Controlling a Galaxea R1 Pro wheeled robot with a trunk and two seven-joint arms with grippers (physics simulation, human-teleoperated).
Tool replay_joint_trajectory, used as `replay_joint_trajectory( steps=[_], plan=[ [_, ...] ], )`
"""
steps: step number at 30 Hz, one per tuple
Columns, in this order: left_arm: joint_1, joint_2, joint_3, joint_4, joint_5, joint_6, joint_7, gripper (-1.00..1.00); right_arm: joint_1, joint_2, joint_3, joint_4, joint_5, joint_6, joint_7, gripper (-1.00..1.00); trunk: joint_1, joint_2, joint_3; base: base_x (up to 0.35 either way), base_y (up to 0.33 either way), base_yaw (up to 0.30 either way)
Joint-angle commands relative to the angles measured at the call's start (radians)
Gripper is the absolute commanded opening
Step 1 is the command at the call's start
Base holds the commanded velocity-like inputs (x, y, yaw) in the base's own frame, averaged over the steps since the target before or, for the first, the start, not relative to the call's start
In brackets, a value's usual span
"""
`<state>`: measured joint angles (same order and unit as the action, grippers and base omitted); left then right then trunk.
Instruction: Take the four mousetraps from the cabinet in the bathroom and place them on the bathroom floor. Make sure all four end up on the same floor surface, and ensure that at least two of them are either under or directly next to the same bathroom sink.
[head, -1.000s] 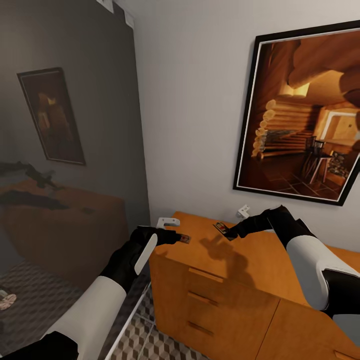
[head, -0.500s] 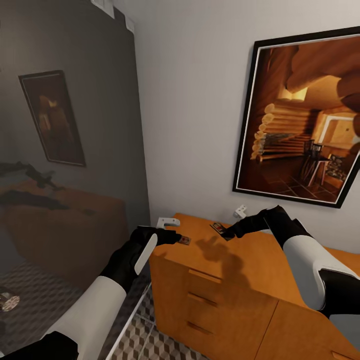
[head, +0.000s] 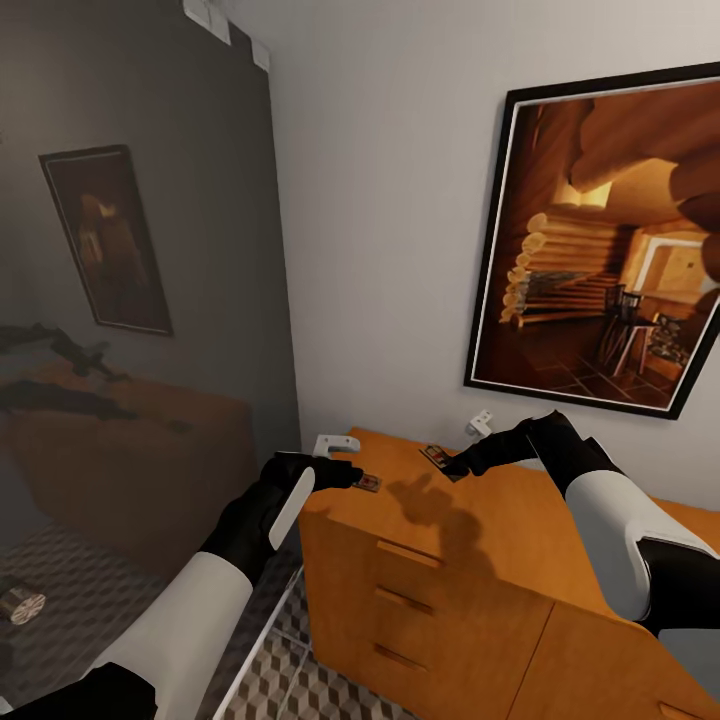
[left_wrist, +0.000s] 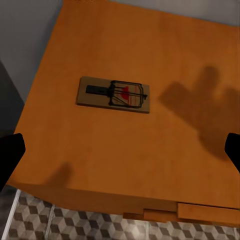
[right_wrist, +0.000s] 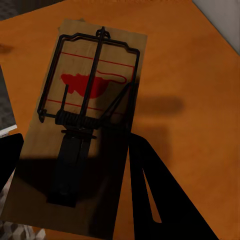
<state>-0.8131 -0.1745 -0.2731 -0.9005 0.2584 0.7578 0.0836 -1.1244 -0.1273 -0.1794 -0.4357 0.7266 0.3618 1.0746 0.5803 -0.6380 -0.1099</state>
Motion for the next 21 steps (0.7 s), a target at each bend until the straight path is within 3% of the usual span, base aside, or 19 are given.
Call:
replay_joint_trajectory(
  steps=[1,21],
  plan=[
    [0.0,0.0,0.0,0.0,0.0,0.0,-0.001,1.0,0.0,0.0,0.0,0.0,-0.003,0.005,0.001,-1.0,0.0,0.0,0.0,0.0,0.0,0.0],
    [0.0,0.0,0.002,-0.004,-0.004,-0.001,0.003,1.0,0.0,0.0,-0.008,0.0,-0.009,-0.001,-0.001,-1.0,0.0,0.0,0.0,0.0,0.0,0.0]
  ],
)
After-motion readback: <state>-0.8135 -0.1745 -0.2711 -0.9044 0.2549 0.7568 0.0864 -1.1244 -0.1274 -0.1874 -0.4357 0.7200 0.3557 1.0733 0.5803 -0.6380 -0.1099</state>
